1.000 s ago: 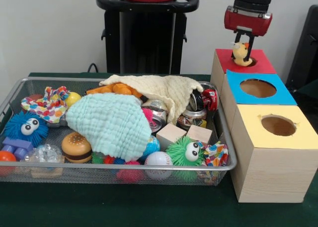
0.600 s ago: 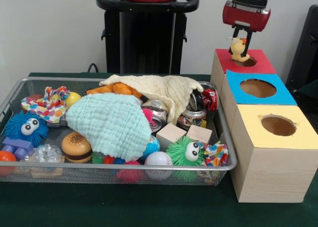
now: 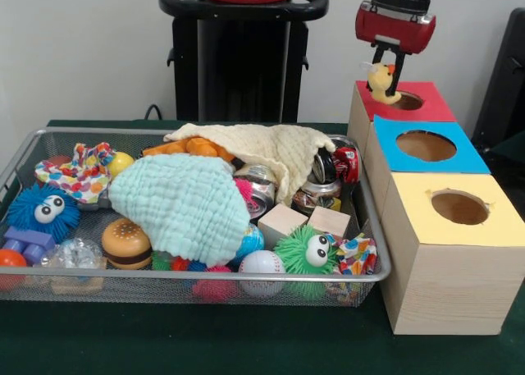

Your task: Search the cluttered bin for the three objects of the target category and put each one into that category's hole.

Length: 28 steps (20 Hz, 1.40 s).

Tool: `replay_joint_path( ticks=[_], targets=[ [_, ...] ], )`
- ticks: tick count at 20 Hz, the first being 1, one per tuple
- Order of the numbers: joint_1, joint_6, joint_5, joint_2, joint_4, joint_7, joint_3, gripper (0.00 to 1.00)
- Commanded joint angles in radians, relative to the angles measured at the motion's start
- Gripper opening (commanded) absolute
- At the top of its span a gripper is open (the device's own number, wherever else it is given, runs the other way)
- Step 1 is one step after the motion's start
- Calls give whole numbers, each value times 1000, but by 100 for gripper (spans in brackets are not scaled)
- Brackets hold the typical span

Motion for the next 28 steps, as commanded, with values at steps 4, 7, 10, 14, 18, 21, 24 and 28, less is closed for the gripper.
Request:
replay_joint_path(
  ticks=[4,7,10,14,18,21,24,28],
  targets=[
    [0,29,85,34,43,252,59,0],
    [16,35,92,31,44,258,50,0],
    [38,41,100,29,45,269,39,0],
    [62,48,111,31,44,278,26,0],
    [81,52,122,31,47,281,16,0],
    [93,44,127,34,54,279,9,0],
    [89,25,123,40,61,265,6,0],
    [83,25,120,40,67,257,5,0]
  ],
)
